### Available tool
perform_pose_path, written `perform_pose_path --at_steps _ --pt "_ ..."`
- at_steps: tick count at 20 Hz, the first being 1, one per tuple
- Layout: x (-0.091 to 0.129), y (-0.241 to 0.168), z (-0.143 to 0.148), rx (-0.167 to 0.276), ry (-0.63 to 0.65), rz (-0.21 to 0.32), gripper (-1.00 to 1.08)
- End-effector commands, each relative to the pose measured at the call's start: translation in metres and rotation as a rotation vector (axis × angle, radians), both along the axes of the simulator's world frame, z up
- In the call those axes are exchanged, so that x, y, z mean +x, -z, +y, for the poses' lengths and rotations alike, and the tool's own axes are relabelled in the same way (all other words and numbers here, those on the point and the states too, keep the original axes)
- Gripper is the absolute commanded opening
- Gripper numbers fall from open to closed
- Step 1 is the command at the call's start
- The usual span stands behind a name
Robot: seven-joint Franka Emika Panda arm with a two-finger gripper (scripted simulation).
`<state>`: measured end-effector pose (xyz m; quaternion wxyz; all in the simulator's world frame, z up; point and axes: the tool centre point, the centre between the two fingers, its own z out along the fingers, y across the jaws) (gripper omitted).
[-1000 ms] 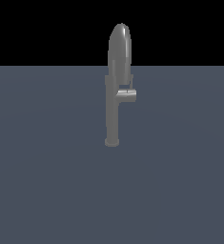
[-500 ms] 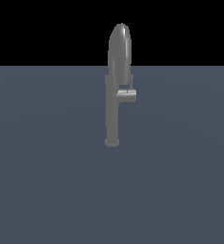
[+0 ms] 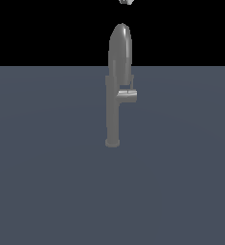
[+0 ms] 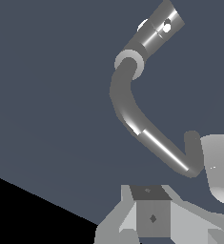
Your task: Turn on the faucet by rotating a designated handle.
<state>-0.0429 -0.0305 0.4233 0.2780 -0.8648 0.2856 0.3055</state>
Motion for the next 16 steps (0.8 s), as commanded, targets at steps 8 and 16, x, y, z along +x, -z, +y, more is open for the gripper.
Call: perform_pose_path --at_steps 8,16 --pt "0.043 0.049 -0.016 0.187 0.174 0.2 -1.0" --pt "0.069 0.101 -0.027 0.352 0.331 0.377 -1.0"
